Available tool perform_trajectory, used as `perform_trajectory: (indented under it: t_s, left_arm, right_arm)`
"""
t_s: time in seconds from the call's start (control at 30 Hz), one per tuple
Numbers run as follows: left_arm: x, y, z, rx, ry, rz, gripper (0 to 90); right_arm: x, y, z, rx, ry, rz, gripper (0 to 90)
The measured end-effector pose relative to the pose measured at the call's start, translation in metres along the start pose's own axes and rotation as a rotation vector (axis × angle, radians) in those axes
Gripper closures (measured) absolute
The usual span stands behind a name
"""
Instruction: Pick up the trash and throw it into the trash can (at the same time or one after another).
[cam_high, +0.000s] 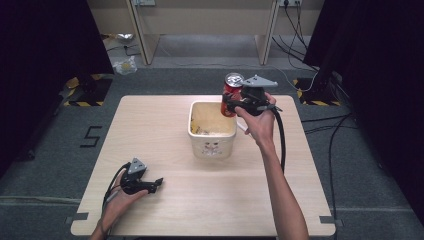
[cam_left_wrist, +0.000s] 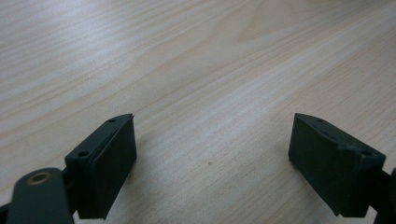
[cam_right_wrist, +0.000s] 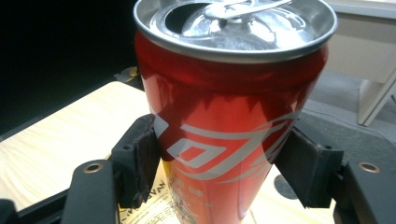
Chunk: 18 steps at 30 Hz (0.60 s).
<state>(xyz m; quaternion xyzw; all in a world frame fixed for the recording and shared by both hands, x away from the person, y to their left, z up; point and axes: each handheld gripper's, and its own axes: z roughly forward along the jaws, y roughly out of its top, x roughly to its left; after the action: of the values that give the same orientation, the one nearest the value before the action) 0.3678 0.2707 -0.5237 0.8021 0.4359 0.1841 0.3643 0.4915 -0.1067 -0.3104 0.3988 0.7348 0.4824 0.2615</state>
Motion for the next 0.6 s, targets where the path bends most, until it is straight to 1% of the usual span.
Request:
perform_trajectory:
  t_s: [0.2, 0.33, 0.6]
  left_arm:
    - [0.0, 0.0, 0.0, -0.002, 0.001, 0.001, 14.4]
    - [0.0, 0.0, 0.0, -0.001, 0.001, 0.002, 14.4]
    - [0.0, 0.0, 0.0, -0.001, 0.0, 0.002, 14.5]
  right_arm:
    - [0.009, -0.003, 0.012, 0.016, 0.026, -0.003, 34.2]
    - [0.014, -0.005, 0.02, 0.032, 0.039, -0.013, 34.2]
    - [0.021, -0.013, 0.037, 0.073, 0.063, -0.003, 34.2]
